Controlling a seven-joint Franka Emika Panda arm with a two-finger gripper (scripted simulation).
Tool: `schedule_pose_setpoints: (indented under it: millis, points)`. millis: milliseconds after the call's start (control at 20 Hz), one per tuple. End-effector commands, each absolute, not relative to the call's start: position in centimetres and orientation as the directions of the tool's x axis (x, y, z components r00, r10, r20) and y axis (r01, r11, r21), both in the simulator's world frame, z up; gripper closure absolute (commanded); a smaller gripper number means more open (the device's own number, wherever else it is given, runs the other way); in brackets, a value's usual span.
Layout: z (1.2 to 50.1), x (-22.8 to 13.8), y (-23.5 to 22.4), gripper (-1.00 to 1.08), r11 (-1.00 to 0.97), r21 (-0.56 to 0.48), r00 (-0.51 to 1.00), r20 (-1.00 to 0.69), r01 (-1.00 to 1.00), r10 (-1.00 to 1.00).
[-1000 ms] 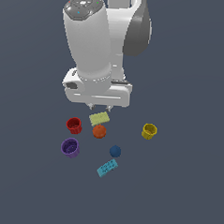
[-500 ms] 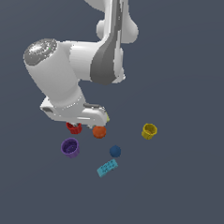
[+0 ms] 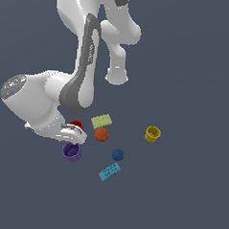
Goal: Pick up a designated object from a clutter of objects.
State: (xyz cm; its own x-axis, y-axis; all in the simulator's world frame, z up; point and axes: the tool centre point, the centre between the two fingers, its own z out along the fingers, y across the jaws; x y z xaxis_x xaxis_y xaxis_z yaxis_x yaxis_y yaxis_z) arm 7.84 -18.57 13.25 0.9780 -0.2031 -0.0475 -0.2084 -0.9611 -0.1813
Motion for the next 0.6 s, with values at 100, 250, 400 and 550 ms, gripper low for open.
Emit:
schedule_pose_setpoints:
  millis: [100,250,400,550]
  points:
    - [11.0,8.1,-20.8,-0.2,-0.955,-0.195,0.975,-0.042,-0.224,-0.22]
    - [10.0,8.1,-21.7,-0.2,-0.952,-0.2,0.973,-0.041,-0.231,-0.227]
    - [9.5,8.1,-22.2,-0.2,-0.951,-0.203,0.972,-0.04,-0.235,-0.231]
    - [9.5,8.0,-22.2,-0.2,-0.951,-0.202,0.972,-0.041,-0.236,-0.232]
